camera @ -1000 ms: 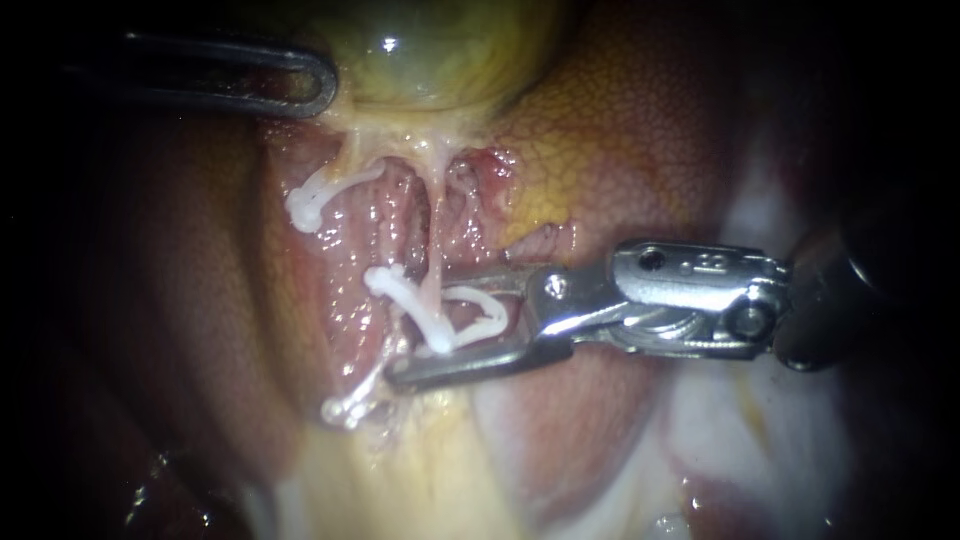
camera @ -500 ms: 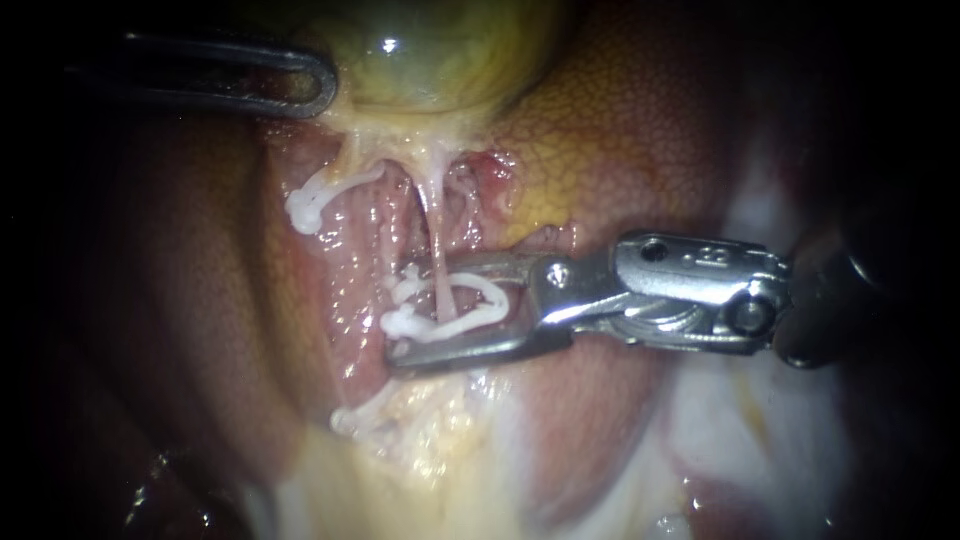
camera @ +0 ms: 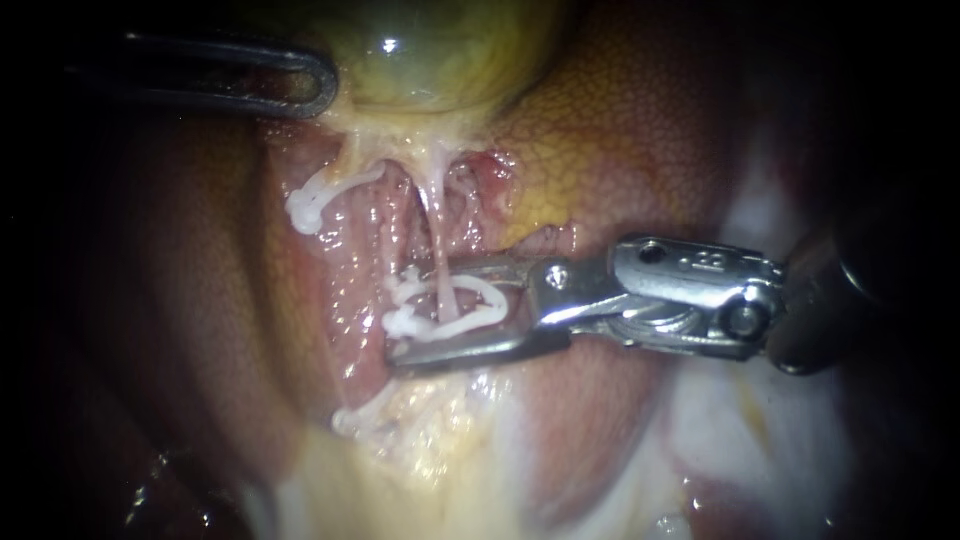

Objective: Clipping second clip right tube

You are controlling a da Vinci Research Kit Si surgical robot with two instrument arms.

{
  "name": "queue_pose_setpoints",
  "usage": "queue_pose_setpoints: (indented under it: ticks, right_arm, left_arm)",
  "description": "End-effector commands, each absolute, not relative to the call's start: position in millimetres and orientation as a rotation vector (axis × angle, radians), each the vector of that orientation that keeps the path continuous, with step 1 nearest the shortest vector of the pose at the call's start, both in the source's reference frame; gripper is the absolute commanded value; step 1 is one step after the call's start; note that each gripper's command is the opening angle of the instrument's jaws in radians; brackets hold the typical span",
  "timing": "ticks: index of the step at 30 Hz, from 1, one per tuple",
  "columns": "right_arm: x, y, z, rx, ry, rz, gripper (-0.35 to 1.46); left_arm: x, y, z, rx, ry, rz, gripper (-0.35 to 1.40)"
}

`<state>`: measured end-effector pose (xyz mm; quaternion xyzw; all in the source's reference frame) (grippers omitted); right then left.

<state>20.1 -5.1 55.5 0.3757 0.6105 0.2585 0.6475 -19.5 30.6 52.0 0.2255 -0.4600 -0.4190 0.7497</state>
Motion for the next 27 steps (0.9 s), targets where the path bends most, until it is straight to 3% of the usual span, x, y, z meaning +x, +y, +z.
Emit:
queue_pose_setpoints:
  ticks: [1,12,20,27]
  right_arm:
    - [20.2,-5.1,55.5,0.890,1.401,0.596,0.45]
    - [20.2,-5.2,55.4,1.065,1.507,0.524,0.42]
    - [20.2,-4.9,55.4,1.069,1.530,0.532,0.34]
    - [20.2,-4.6,55.6,1.069,1.530,0.533,0.12]
  left_arm:
    - [-19.5,30.6,52.1,0.492,-1.006,-0.916,-0.35]
    - [-19.5,30.6,52.2,0.492,-1.006,-0.916,-0.35]
    - [-19.5,30.6,52.2,0.492,-1.006,-0.916,-0.35]
    - [-19.5,30.6,52.2,0.492,-1.006,-0.916,-0.35]
